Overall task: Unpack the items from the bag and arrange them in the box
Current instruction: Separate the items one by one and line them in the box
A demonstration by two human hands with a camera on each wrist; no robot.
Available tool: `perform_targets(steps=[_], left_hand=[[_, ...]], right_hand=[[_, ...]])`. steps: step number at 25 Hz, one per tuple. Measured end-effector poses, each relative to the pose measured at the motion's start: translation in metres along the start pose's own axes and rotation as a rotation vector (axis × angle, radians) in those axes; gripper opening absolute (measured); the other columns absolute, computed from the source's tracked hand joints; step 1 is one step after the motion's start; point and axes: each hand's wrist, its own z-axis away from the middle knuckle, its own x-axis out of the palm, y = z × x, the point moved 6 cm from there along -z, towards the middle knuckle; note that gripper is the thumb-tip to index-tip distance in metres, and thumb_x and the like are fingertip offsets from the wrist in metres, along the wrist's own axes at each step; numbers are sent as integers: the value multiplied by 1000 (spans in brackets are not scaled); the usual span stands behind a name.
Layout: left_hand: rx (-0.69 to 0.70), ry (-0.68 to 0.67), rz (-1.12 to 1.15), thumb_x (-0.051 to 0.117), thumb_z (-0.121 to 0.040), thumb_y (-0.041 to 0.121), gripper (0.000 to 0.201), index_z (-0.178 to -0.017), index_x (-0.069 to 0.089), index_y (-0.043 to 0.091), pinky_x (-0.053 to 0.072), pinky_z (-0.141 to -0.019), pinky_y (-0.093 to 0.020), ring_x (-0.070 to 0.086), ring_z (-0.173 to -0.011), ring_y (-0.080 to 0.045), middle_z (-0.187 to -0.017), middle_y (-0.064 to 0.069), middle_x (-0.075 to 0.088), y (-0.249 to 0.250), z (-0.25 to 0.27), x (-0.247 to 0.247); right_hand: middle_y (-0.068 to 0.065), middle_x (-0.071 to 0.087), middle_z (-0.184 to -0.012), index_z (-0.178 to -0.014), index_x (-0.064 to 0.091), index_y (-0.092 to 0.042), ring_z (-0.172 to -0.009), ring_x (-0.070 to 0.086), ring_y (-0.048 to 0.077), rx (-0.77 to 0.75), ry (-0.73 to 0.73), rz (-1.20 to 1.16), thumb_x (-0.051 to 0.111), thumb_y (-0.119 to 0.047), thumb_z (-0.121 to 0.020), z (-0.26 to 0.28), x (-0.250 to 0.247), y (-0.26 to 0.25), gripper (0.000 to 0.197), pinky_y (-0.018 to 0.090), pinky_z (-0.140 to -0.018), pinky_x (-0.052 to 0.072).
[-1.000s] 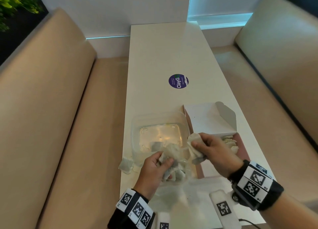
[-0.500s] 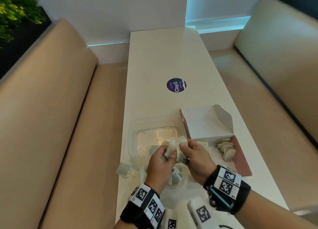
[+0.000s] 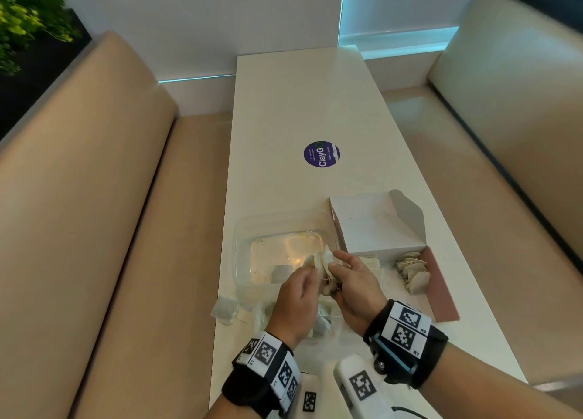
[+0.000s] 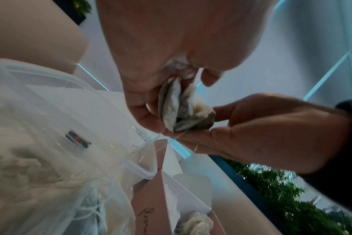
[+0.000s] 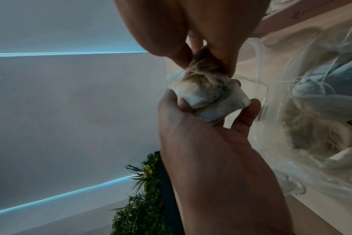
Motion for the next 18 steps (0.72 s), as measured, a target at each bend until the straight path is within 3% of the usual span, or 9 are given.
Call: perform_targets(steps=[2,5,7,9,11,14,18], left_hand=[[-16,-19,-11,42,-100,30,30,-83,62,15,42,-61,-22,51,-63,-6,-70,6,58,-4,0,-2],[-42,26,-33,44,-98,33,30,-87,65,15,50,-69,-35,62,-75,-18,-80,-3,67,-12,-3,-4],[-79,39,12,46,-99,32,29,-81,65,19,47,-63,-35,59,-67,-13,-71,0,65,-11,-3,-4],[-77,-7,92,50,-96,36,25,-78,64,27,43,-60,-22,56,-60,-3,-64,8,62,-5,-1,-2],[-61,-56,157,60,-91,35,7,-90,66,32,47,-63,-15,64,-70,1,-75,13,70,0,-1,-1],[-56,-55,210,65,-89,20,19,-104,65,32,52,-64,-19,69,-80,-1,-86,17,73,0,-4,-4],[-47,-9,161,65,-90,19,21,-98,66,38,58,-68,-29,71,-79,-9,-86,11,74,-1,-4,-9]], right_hand=[[11,66,-86,-125,41,-8,-65,63,18,-16,11,18,45,-1,-94,-1,-2,-1,32,29,-60,52],[15,67,-102,-127,42,-6,-83,66,23,-16,10,57,47,-5,-95,-3,0,5,33,32,-71,54],[19,64,-112,-126,44,-7,-89,66,26,-22,20,69,50,-6,-94,-4,0,10,33,32,-71,56],[20,62,-114,-124,44,-8,-83,65,24,-31,40,68,53,-5,-92,-5,0,11,34,28,-59,54],[21,61,-114,-122,45,-9,-79,65,25,-25,47,33,53,-3,-91,-7,0,10,32,28,-54,54],[25,61,-114,-120,47,-6,-79,66,26,-27,33,5,54,-1,-90,-9,-2,8,31,30,-58,57],[22,63,-111,-118,52,-3,-81,64,24,-43,-30,152,58,-2,-87,-9,-3,7,31,31,-67,55]])
